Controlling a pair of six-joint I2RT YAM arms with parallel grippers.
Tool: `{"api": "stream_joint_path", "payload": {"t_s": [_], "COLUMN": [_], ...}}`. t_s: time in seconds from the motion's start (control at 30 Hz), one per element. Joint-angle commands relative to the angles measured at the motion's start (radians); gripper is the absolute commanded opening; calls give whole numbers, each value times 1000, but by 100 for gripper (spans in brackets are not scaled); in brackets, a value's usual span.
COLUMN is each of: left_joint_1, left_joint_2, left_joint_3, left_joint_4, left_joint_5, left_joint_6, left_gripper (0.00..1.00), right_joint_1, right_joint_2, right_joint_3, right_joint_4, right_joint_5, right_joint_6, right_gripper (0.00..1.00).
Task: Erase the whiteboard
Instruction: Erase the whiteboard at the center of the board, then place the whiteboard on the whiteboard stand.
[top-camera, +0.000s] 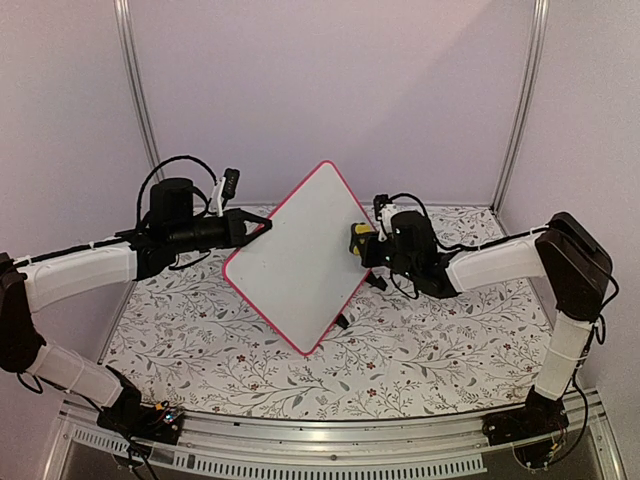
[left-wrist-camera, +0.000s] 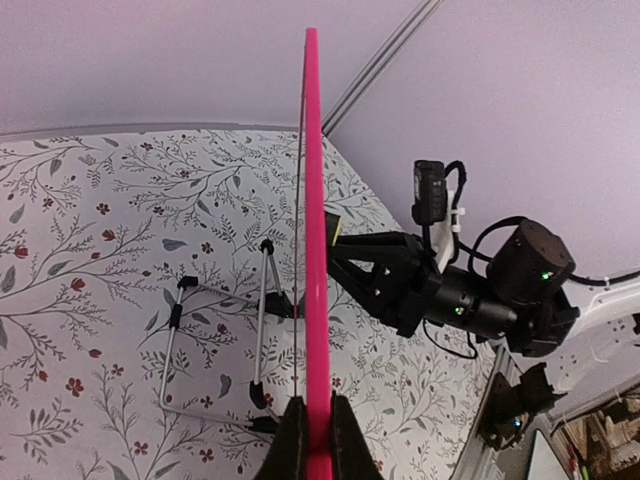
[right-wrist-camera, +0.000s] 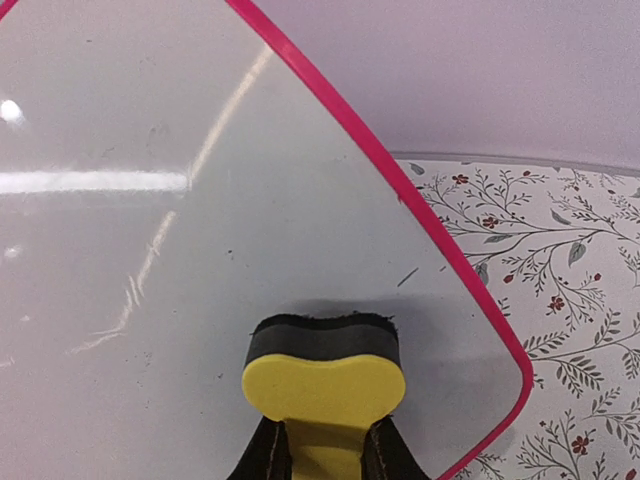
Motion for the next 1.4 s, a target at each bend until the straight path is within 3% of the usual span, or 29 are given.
{"api": "stream_joint_path", "payload": {"t_s": [0.0,0.13,0.33,0.6,0.77,1.0,1.37], "left_joint_1": [-11,-10,-14,-29,-27,-32,-75], "left_joint_2": [-22,-23,-8,26,65,6,-58], "left_joint_3": [6,9,21,51,106,106,79], "left_joint_4": [108,109,99,63,-36,-23,78], "left_joint_5": [83,92,119,118,-5,-61,-106], "left_joint_6": [54,56,52,56,8,-24,-30], "left_gripper": [0,0,0,0,0,0,0], "right_joint_1": [11,11,11,9,9,8,8], "right_joint_2": [-54,-105,-224,-421,-532,-652,-674], "right_joint_3": [-32,-103,-232,-350,-403,-479,-487], "right_joint_4": [87,145,178,55,-43,-74,-88], "right_joint_5": [-77,-101,-13,221,312,359,354], "right_joint_6": [-28,-15,19,73,111,125,119], "right_gripper": [3,3,3,3,3,3,3]}}
